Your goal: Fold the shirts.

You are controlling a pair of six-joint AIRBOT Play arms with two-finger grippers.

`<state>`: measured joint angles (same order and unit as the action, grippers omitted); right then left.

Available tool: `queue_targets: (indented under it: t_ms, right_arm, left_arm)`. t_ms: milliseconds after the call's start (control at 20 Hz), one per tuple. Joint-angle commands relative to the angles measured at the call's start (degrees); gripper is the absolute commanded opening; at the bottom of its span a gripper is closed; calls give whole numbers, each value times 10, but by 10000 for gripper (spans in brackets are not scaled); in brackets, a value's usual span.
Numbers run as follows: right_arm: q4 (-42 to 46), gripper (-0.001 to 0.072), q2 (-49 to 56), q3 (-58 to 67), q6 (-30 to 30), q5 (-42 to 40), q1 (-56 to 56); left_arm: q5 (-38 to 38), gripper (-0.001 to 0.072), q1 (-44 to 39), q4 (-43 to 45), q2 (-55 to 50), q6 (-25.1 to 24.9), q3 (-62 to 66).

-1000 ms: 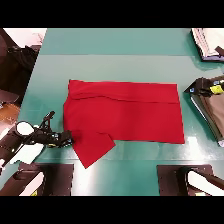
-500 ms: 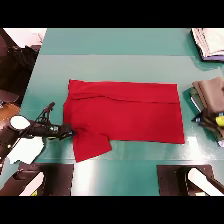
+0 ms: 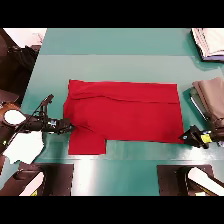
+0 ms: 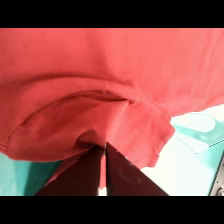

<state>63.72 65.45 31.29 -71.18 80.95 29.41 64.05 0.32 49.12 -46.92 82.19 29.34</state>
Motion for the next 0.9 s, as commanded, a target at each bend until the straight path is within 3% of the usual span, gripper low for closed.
queue_targets:
  t_ms: [0, 50, 150, 200, 500, 650, 850]
  right_arm:
    - [8, 321, 7, -12, 3, -30, -33]
    - [9, 306, 2, -12, 3, -30, -36]
    - [10, 85, -21, -11, 4, -29, -37]
    - [13, 17, -40, -11, 4, -29, -37]
    - [153, 15, -171, 40, 3, 74, -37]
    - [170, 15, -225, 41, 3, 96, -37]
    - [123, 15, -233, 41, -8, 69, -37]
  left_arm:
    - [0, 26, 0, 0, 1, -2, 2]
    - [1, 27, 0, 0, 1, -2, 2]
    - [4, 26, 0, 0, 1, -2, 2]
    - [11, 25, 0, 0, 1, -2, 2]
    - [138, 24, 0, 37, 1, -2, 2]
    - [196, 25, 0, 7, 1, -16, 3]
    - [135, 26, 0, -13, 1, -23, 59]
